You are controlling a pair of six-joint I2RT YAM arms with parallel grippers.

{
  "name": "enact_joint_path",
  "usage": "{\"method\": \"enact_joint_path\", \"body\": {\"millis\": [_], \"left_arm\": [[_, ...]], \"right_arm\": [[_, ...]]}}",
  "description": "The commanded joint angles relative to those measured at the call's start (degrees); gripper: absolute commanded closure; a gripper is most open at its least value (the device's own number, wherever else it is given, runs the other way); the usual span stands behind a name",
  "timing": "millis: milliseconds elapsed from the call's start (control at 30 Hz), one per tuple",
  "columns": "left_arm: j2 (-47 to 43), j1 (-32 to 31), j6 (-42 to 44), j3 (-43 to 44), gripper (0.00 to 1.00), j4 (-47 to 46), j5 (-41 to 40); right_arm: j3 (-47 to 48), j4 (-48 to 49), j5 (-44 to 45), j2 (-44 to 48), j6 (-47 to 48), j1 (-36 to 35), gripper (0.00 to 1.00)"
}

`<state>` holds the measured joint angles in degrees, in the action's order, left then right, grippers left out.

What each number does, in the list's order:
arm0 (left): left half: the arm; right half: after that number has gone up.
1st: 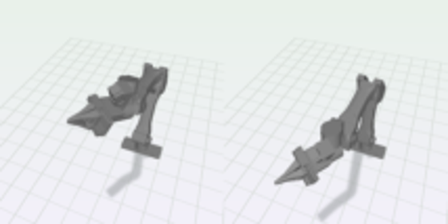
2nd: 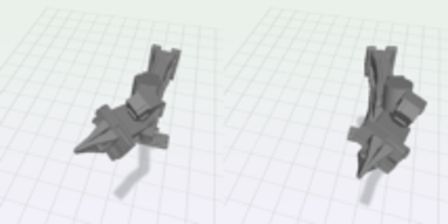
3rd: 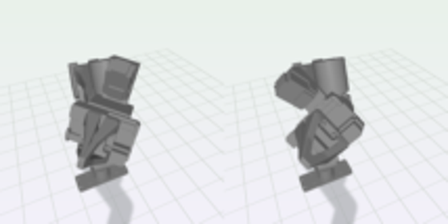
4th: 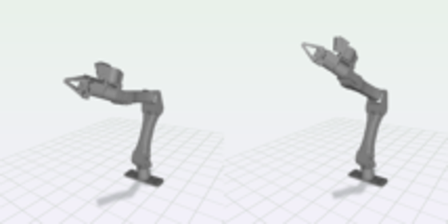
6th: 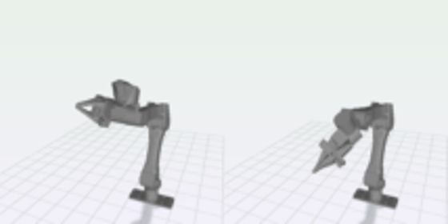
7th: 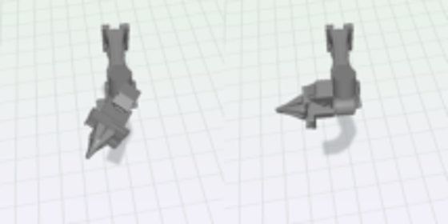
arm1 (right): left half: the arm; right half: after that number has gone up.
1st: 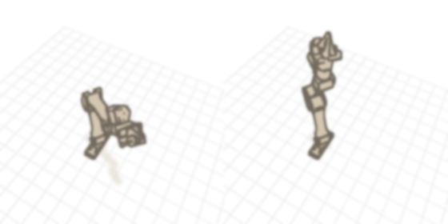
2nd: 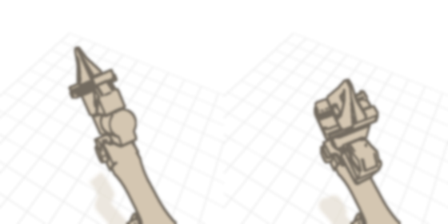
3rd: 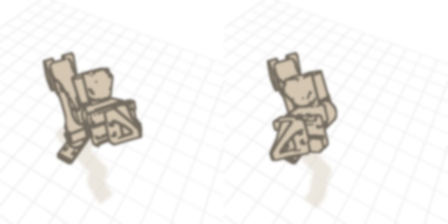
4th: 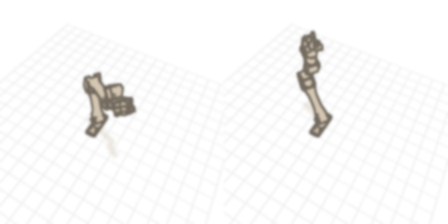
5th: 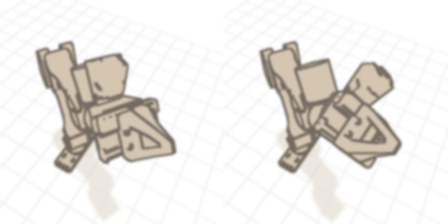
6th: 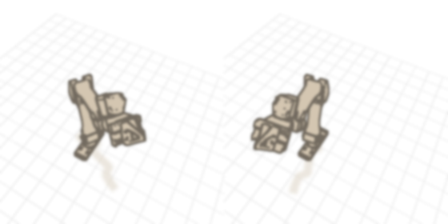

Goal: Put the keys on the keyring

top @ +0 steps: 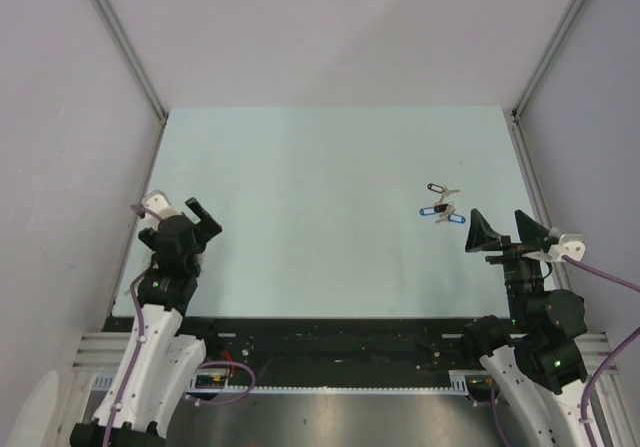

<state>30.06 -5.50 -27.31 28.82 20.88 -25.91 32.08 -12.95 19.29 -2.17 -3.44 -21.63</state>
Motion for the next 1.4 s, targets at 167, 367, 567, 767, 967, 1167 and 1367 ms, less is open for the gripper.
{"method": "enact_joint_path", "body": {"millis": [167,367,567,767,967,1167,1367], "left_arm": [[18.69,2.33,-6.35,5.01,0.02,6.09,-0.81],[32.06,8.13,-5.91,8.26,0.12,8.47,2.09],[39.8,9.98,-6.61,10.03,0.21,8.82,4.37],[43.67,11.56,-7.23,10.12,0.4,7.95,6.92],[45.87,13.32,-7.23,10.64,0.48,7.51,7.63],[49.56,13.93,-6.97,11.61,0.49,7.15,9.39],[52.29,13.85,-6.44,12.67,0.59,8.64,12.11]], "right_arm": [[0.01,0.21,0.49,0.5,-0.25,-3.5,0.0],[0.01,0.38,0.4,0.5,-0.16,-4.39,0.0],[-0.17,0.21,0.4,0.5,0.19,-5.27,0.0],[-0.35,0.73,0.57,0.5,0.37,-5.62,0.0],[-0.52,0.73,0.57,0.5,0.54,-5.71,0.0],[-0.44,0.65,0.22,0.5,0.54,-5.71,0.0],[-0.35,0.65,0.92,0.5,0.19,-5.62,0.0]]}}
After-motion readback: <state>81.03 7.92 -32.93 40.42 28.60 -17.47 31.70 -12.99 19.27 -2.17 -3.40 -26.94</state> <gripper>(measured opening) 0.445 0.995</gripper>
